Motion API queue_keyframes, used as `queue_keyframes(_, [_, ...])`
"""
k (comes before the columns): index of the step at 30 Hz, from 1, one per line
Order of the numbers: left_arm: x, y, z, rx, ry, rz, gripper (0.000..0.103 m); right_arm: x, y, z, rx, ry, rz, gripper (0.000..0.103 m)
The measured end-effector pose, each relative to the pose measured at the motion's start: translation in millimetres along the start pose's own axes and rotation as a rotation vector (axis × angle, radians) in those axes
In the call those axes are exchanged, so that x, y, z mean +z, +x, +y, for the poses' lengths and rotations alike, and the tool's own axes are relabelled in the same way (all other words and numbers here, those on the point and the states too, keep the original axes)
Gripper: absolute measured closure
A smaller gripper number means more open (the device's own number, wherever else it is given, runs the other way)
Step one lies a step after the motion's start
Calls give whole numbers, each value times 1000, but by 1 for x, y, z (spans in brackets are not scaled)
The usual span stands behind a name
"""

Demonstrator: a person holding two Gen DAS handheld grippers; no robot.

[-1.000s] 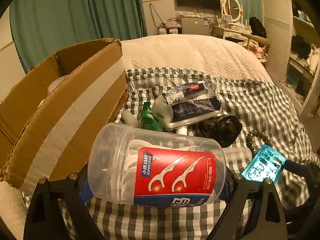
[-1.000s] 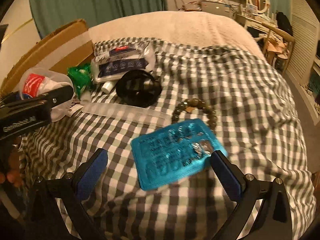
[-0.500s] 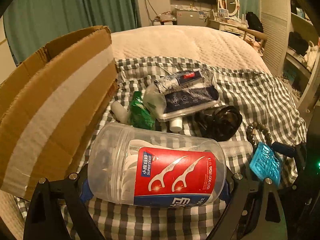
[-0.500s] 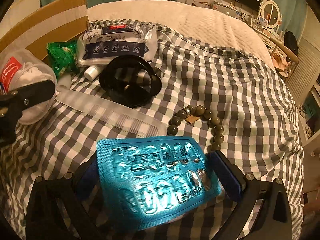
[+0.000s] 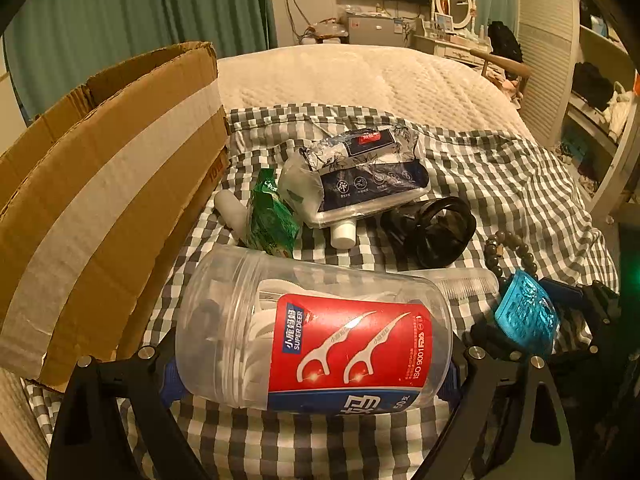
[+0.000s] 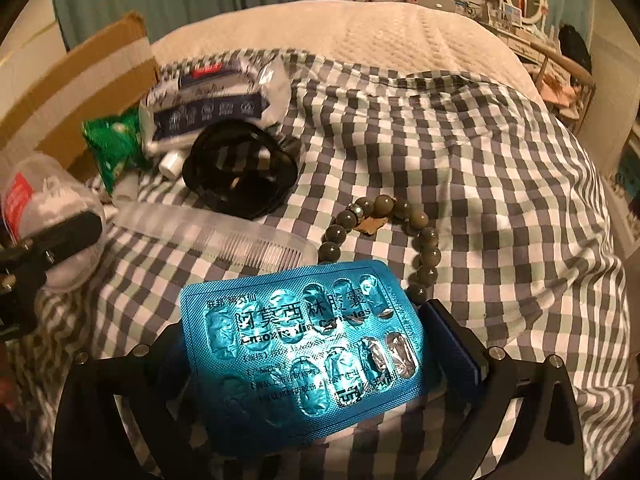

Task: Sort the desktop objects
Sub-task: 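Carry the floss container and blister pack to the cardboard box and release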

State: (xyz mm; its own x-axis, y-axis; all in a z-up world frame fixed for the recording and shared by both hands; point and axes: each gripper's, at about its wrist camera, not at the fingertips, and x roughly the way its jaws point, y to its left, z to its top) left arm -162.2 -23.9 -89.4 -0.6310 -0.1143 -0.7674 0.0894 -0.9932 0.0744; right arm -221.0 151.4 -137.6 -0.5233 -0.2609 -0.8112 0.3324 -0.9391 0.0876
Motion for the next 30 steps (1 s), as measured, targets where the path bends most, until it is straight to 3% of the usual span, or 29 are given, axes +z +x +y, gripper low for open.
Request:
queue_keyframes(5, [-1,-12,5,-14,-24,-9,9,5,-22,-5,41,66,-58,3])
queue_keyframes(10, [5,-43,16,-37,-43,-43,9,0,-73,17,85,65,-145,3])
queue_keyframes(15, [26,-92,38,-55,-64,-131,9,6,-133,44,142,30,-212,3])
queue_keyframes(20, [63,-149,100,-72,-121,-253,9,46,-191,88,256,-9,-296,3])
queue_keyframes(23, [78,-161,145,-40,-122,-283,9,83,-208,130,326,-45,-320,3])
queue_keyframes(26, [78,-144,194,-13,-138,-261,8,119,-209,178,383,-82,-329,2])
queue_keyframes(30, [65,-103,234,-36,-182,-214,9,168,-171,237,423,-84,-297,2])
